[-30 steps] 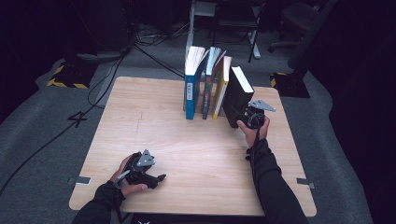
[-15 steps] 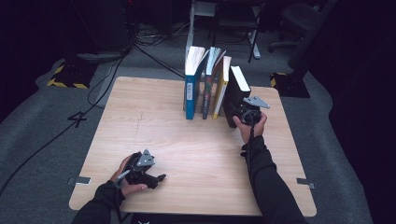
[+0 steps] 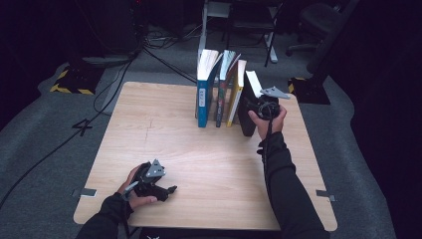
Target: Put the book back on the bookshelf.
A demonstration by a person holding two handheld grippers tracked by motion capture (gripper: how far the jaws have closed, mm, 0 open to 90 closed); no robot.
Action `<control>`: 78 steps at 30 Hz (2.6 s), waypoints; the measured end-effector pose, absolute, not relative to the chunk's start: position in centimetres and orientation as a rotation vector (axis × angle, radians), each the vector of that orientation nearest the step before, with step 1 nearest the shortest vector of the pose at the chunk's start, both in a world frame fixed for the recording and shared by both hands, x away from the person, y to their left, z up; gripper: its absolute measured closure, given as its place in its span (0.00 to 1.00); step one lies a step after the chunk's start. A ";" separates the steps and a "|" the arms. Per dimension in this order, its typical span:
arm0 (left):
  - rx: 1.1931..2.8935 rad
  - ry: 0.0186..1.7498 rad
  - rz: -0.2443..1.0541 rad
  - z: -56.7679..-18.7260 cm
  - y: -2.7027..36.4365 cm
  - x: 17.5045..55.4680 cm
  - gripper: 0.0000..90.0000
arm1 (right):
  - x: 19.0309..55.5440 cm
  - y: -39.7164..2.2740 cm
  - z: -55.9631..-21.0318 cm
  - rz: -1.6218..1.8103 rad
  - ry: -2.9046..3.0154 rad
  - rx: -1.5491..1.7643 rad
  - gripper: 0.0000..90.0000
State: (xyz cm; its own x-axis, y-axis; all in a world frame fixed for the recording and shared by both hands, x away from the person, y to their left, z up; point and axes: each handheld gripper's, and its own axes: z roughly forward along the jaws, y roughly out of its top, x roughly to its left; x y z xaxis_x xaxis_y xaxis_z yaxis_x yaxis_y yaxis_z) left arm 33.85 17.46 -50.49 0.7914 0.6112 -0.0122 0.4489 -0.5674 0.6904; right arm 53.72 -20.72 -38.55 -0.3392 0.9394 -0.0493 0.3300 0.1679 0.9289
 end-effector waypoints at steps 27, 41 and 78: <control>2.272 0.765 0.287 -50.5 17.4 33.8 0.16 | 55.9 -20.1 -35.6 1.163 1.626 1.241 0.59; 2.280 0.742 0.278 -50.5 17.4 33.6 0.16 | 58.6 -19.8 -36.6 1.181 1.556 1.286 0.59; 2.286 0.723 0.272 -50.5 17.4 33.5 0.16 | 53.6 -21.8 -39.9 1.226 1.686 1.168 0.42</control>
State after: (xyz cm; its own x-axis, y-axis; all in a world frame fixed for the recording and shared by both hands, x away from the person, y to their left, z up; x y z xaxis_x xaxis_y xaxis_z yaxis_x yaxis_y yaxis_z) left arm 33.54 17.43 -50.49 0.8210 0.5708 -0.0131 0.4207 -0.5893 0.6898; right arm 53.56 -21.78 -39.91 -0.3168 0.9473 -0.0481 0.2462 0.1311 0.9603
